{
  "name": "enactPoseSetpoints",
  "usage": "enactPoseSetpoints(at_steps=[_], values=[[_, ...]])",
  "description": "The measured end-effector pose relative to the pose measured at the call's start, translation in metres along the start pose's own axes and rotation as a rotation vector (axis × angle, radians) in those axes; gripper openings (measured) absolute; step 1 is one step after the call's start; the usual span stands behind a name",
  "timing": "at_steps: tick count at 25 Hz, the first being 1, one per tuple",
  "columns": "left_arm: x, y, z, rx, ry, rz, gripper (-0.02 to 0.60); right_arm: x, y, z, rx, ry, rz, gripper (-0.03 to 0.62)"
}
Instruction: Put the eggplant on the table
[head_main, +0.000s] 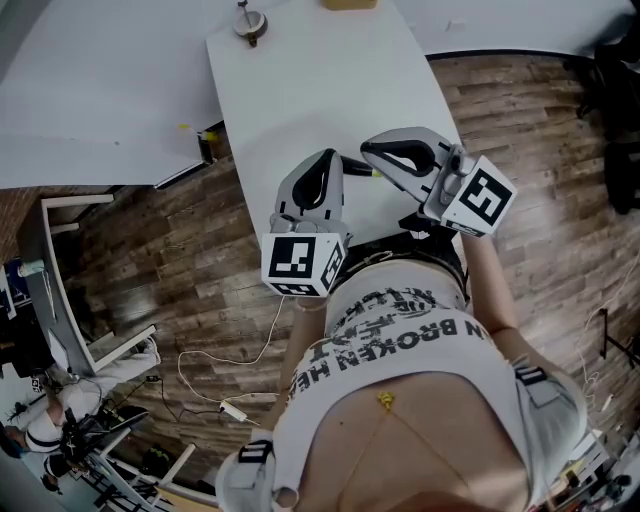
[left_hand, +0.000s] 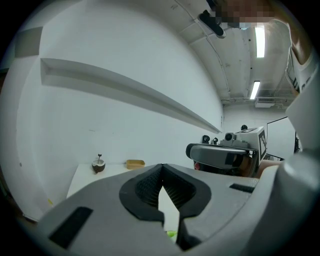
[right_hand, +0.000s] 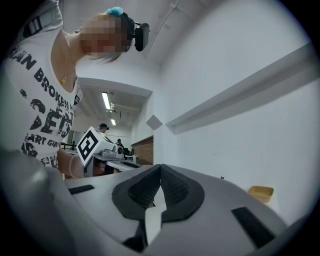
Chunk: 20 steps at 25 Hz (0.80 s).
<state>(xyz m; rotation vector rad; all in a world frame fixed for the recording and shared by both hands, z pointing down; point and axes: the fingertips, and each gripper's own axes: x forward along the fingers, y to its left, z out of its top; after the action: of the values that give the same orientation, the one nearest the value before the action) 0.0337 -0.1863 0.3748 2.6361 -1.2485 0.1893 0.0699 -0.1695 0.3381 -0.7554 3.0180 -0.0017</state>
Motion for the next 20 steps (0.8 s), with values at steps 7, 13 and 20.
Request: enactPoseSetpoints(at_steps=[7,13,20], values=[[-0.006,-0.001,0.015,0.011,-0.028,-0.005,0.006,-0.004,-0.002,0.008,-0.003,-0.009,-0.036,0.008],[-0.009,-0.004,0.017,0.014,-0.03,-0.009,0.006,-0.005,-0.001,0.012,-0.004,-0.014,-0.048,0.008],[-0.017,-0.008,0.016,0.019,-0.038,-0.011,0.006,-0.008,0.005,0.009,-0.023,-0.004,-0.06,0.008]])
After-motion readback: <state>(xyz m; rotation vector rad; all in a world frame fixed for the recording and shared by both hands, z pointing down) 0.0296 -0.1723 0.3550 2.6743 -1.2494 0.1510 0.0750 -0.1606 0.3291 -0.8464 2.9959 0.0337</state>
